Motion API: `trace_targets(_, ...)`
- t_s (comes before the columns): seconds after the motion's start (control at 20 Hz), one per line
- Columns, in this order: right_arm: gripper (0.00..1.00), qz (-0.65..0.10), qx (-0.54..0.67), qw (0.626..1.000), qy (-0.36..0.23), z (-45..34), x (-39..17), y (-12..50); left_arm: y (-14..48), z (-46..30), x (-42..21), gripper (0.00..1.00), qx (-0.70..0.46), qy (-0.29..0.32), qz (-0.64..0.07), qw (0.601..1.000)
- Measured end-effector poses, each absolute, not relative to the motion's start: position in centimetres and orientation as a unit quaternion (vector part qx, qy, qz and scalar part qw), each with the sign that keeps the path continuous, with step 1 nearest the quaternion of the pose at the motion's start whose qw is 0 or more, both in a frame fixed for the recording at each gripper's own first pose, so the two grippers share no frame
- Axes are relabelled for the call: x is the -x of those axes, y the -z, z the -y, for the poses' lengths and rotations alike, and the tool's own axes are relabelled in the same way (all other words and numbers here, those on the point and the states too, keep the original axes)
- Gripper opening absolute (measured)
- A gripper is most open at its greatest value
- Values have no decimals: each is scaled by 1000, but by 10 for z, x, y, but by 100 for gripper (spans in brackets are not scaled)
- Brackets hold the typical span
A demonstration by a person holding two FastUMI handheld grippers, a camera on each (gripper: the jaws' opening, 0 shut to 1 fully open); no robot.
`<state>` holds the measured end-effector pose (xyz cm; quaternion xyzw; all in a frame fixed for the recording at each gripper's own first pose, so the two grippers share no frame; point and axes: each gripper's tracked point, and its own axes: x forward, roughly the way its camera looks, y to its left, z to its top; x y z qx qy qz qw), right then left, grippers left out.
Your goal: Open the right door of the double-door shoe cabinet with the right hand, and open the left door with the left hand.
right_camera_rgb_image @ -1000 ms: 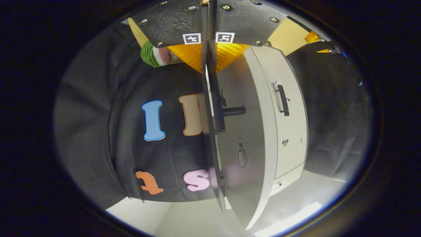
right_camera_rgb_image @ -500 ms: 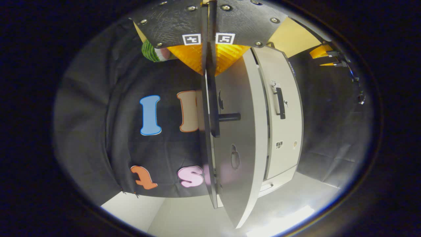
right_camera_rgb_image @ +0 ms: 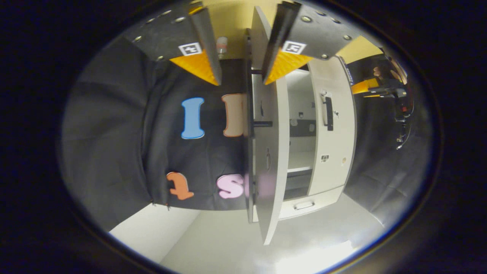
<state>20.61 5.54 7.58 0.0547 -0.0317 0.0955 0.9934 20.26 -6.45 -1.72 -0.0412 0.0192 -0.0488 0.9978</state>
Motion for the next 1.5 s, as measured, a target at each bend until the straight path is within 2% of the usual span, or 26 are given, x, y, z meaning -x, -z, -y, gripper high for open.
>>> trace_targets(0.15, 99, 40, -42, 995, -78, -51, -167, -72, 10, 80, -225, 98, 44, 61, -22, 997)
trace_targets(0.4, 99, 6, -65, 995, -70, -60, -105, -35, -23, 91, -263, 98, 25, 61, 0, 998)
trace_targets(0.5, 95, -5, -80, 994, -69, -66, -85, -22, -36, 97, -280, 97, 2, 62, 8, 998)
trace_targets(0.55, 99, -5, -89, 994, -67, -68, -75, -17, -42, 98, -286, 97, -8, 56, 15, 998)
trace_targets(0.6, 95, -5, -98, 993, -66, -71, -65, -14, -46, 100, -292, 97, -14, 53, 20, 998)
trace_targets(0.7, 95, 0, -108, 992, -66, -77, -45, -11, -45, 105, -303, 97, -18, 50, 13, 999)
trace_targets(0.75, 99, 0, -112, 992, -62, -78, -37, -9, -44, 106, -308, 96, -18, 46, 8, 999)
trace_targets(1.0, 99, 11, -124, 992, -30, -65, 4, -9, -21, 102, -334, 96, -4, 21, -28, 999)
trace_targets(1.05, 99, 14, -127, 992, -21, -62, 9, -11, -20, 102, -332, 90, -8, 13, -36, 999)
trace_targets(1.15, 99, 11, -124, 992, -14, -61, 19, -11, -32, 107, -336, 86, -27, 15, -9, 999)
trace_targets(1.25, 99, 2, -115, 993, 1, -54, 28, -8, -30, 109, -337, 81, -22, 15, -26, 999)
trace_targets(1.35, 99, 3, -110, 994, 13, -50, 39, -10, -30, 111, -338, 72, -31, 14, -33, 999)
trace_targets(1.4, 99, 5, -109, 994, 15, -50, 44, -13, -30, 111, -336, 66, -34, 12, -35, 999)
trace_targets(1.45, 99, 7, -106, 994, 15, -52, 48, -15, -29, 110, -335, 43, -33, 12, -41, 999)
trace_targets(1.5, 99, 9, -103, 995, 16, -52, 53, -16, -29, 109, -337, 37, -35, 16, -42, 998)
